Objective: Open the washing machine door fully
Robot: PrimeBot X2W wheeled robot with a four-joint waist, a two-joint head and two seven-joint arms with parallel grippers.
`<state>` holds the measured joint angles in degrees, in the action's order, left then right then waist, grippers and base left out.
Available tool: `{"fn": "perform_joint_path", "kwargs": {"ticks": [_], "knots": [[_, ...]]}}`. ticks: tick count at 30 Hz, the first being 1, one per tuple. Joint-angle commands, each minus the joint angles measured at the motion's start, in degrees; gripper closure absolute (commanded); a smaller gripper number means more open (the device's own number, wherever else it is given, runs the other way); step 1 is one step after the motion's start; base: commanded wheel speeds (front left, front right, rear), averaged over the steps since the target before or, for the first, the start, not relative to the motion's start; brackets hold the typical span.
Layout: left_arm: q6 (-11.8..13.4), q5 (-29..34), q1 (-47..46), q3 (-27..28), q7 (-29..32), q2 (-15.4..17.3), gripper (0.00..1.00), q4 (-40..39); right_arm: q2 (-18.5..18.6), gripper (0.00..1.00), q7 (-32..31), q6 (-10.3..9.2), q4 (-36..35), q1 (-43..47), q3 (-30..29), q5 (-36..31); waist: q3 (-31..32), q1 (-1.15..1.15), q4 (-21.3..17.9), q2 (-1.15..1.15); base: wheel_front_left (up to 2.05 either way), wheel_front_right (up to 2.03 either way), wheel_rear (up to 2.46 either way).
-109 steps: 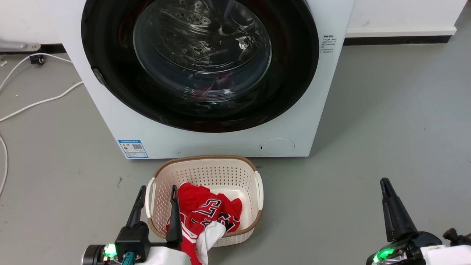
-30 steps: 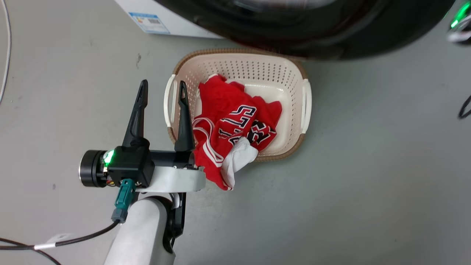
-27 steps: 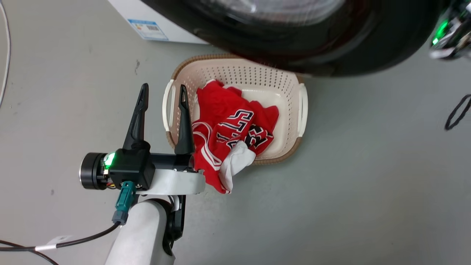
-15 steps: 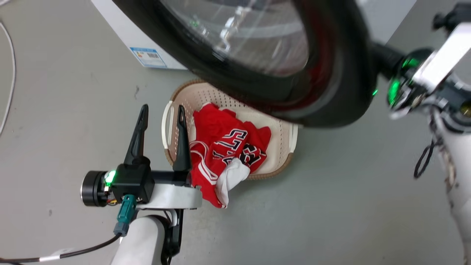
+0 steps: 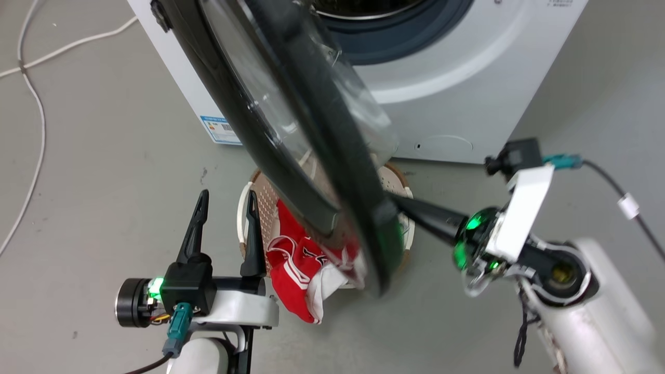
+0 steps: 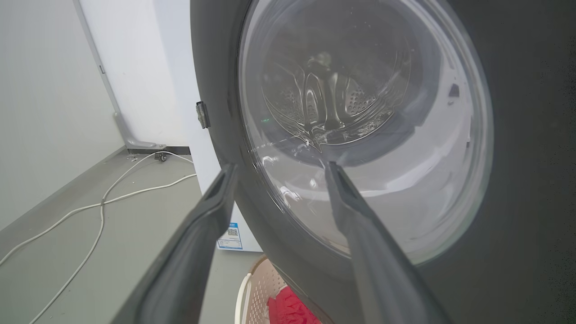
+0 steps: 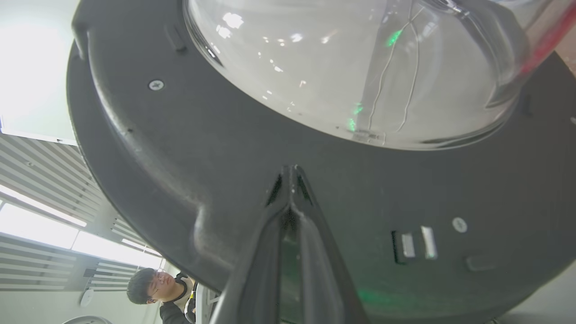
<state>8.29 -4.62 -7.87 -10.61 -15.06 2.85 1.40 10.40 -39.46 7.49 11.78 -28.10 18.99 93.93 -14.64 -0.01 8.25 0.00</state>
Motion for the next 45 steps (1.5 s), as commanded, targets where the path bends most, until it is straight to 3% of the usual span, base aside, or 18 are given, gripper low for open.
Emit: {"fn": "perform_joint_path", "kwargs": {"ticks": [1, 18, 25, 31, 32, 34, 35, 41, 45], "knots": [[-0.2, 0.4, 0.8, 0.3, -0.2, 0.1, 0.00, 0.2, -1.0, 1.00, -0.3, 0.00, -1.0, 2.1, 0.7, 0.5, 1.2, 0.01, 0.5, 0.00, 0.00, 0.00, 0.00], [-0.7, 0.9, 6.9, 2.0, -0.2, 0.0, 0.00, 1.4, -5.3, 1.00, -0.2, 0.00, -2.5, 13.0, 4.2, 1.5, 8.3, 0.01, 0.5, 0.00, 0.00, 0.00, 0.00], [-1.0, 1.0, 8.5, 2.7, -0.2, 0.1, 0.00, 1.9, -5.6, 1.00, 8.4, 0.00, -6.6, 14.3, -0.3, -3.1, 10.7, 0.01, -0.5, 0.00, 0.00, 0.00, 0.00], [-1.3, 1.4, 10.1, 3.1, -0.2, 0.1, 0.00, 2.1, -3.2, 1.00, 18.2, 0.00, -10.0, 14.9, -5.1, -9.5, 13.2, 0.01, -1.9, 0.00, 0.00, 0.00, 0.00], [-1.4, 1.5, 10.4, 3.3, -0.2, 0.1, 0.00, 2.1, -2.8, 0.89, 20.6, 0.00, -10.5, 15.3, -5.8, -10.9, 13.5, 0.01, -2.1, 0.00, 0.00, 0.00, 0.00], [-1.5, 1.6, 10.9, 3.7, -0.2, 0.1, 0.00, 2.0, -1.0, 0.47, 25.6, 0.00, -11.4, 15.9, -6.4, -15.4, 14.0, 0.01, -2.5, 0.00, 0.00, 0.00, 0.00], [-1.5, 1.7, 11.1, 3.9, -0.2, 0.1, 0.00, 1.9, 0.0, 0.03, 28.4, 0.00, -11.7, 16.2, -6.3, -18.0, 14.2, 0.01, -2.7, 0.00, 0.00, 0.00, 0.00], [-1.8, 1.9, 11.8, 4.4, -0.2, 0.0, 0.00, 1.7, 5.1, 0.00, 49.7, -0.01, -10.7, 19.4, -6.2, -33.2, 14.8, 0.01, -3.3, 0.00, 0.00, 0.00, 0.00], [-1.5, 1.8, 12.3, 4.8, -0.2, 0.1, 0.00, 1.3, 6.2, 0.00, 54.5, 0.00, -8.5, 21.0, -8.0, -47.2, 15.1, 0.01, -4.1, 0.00, 0.00, 0.00, 0.00]]}}
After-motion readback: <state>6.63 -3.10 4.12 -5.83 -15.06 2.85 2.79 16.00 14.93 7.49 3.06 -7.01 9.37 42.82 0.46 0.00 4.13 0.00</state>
